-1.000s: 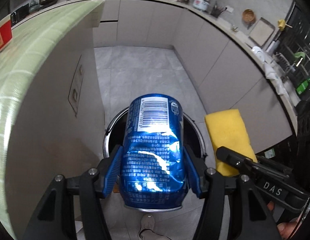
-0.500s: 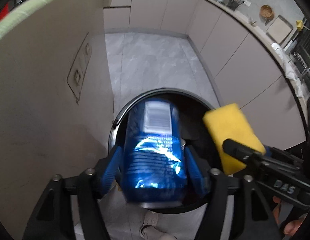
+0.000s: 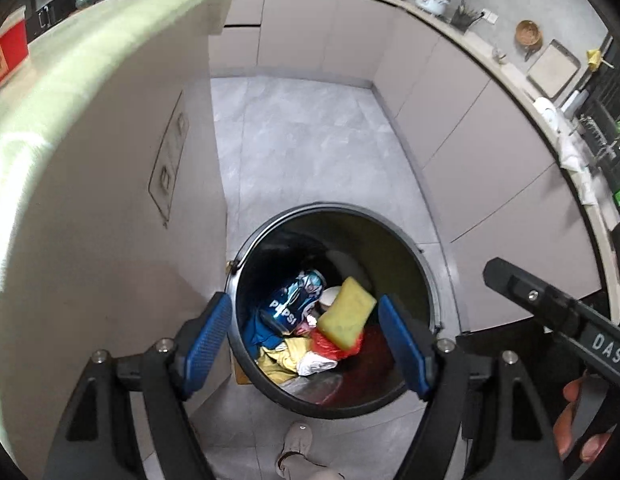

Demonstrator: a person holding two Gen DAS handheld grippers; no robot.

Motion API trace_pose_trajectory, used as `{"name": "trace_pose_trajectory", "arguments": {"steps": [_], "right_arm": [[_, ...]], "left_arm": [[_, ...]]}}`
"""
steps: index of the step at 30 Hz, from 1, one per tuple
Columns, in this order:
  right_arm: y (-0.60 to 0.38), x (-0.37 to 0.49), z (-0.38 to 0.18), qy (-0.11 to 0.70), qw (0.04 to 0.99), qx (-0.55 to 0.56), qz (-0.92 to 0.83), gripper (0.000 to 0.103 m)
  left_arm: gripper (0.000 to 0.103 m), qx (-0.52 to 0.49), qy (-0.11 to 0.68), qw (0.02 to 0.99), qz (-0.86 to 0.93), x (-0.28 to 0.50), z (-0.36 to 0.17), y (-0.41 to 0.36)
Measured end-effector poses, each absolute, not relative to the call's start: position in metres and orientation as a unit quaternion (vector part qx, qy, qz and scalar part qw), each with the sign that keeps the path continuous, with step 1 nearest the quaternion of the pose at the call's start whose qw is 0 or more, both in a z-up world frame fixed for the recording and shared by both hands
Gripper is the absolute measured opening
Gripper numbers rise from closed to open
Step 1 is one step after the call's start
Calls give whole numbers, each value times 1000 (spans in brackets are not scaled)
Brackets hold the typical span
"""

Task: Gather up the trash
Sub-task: 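Move both tools back to the island toward the paper cup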

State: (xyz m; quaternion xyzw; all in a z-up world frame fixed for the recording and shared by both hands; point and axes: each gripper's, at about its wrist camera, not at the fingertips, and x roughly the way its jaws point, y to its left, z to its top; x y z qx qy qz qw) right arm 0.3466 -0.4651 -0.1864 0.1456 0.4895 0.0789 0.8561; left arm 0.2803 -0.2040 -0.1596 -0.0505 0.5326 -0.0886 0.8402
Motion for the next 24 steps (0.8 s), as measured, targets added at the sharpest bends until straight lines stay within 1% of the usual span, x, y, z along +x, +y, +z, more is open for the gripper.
{"name": "trace_pose_trajectory", "arguments": {"steps": [6,12,16,20,24], "right_arm": [[-467,328,-156,471,867,150,63,61],[-445,298,-113,439,881,171,41,61],[-406,282,-83,418,891,172,40,61],[-352,274,-66,404,897,174,53,61],[-284,272,-57,397,900,167,71,61]], "left_arm": [[77,-66,518,843,-126,272,-117,-200],[77,-52,494,850,-173,252,-66,-179],[77,-50,478,857,-186,241,-37,-136],[77,-44,464,868,-174,238,-25,-82],[77,-44,460,876,-141,238,-28,-10]]}}
